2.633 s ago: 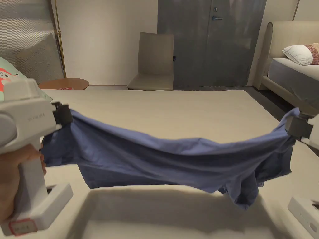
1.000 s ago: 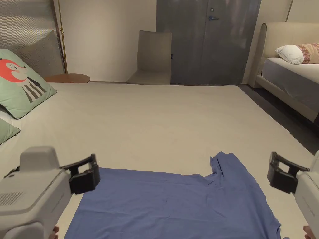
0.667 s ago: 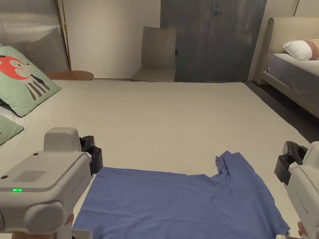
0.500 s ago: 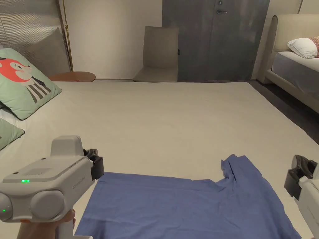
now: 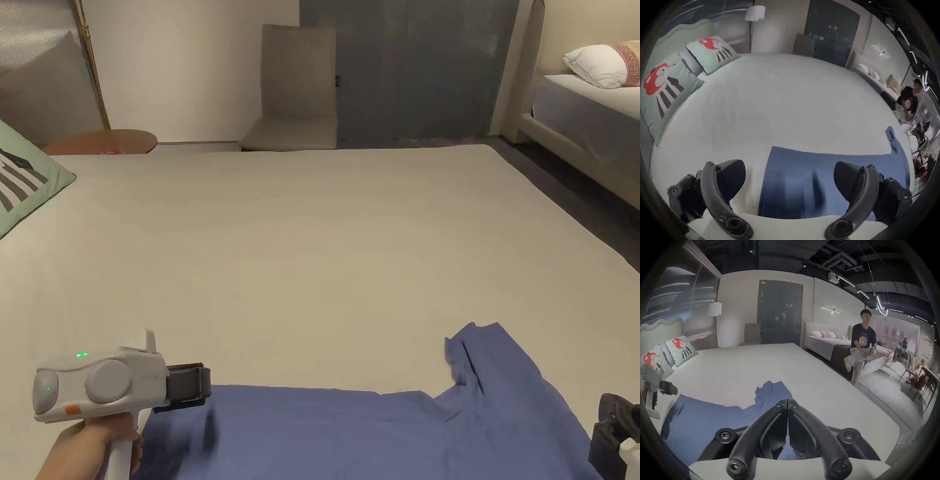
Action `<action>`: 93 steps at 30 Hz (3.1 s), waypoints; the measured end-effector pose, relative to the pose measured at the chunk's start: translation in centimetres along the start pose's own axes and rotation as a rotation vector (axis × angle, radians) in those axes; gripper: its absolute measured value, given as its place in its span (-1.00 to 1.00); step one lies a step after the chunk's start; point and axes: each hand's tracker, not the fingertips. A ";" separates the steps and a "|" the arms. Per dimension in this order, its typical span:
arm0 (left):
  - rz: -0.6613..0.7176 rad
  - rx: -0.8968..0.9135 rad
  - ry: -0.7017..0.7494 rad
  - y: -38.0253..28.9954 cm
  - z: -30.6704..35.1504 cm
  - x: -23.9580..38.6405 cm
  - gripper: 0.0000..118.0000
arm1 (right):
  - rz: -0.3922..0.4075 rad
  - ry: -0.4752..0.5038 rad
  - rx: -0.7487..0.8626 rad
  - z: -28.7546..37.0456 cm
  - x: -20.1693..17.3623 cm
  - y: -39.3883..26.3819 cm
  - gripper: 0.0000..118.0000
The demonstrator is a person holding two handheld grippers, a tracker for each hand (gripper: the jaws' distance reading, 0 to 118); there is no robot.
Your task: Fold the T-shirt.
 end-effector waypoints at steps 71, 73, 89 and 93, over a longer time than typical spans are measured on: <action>0.029 0.873 0.069 -3.5 37.0 -0.3 -0.98 | -0.067 0.206 0.511 13.8 0.8 17.1 -0.89; 0.029 0.882 0.062 -1.1 37.5 -0.1 -0.98 | -0.063 0.205 0.522 12.7 0.3 19.6 -0.89; 0.002 0.969 0.110 20.5 34.8 2.5 -0.98 | -0.043 0.139 0.641 0.7 -4.6 38.6 -0.89; 0.011 0.977 0.107 25.1 32.5 3.4 -0.98 | -0.049 0.131 0.655 -2.7 -5.6 41.4 -0.89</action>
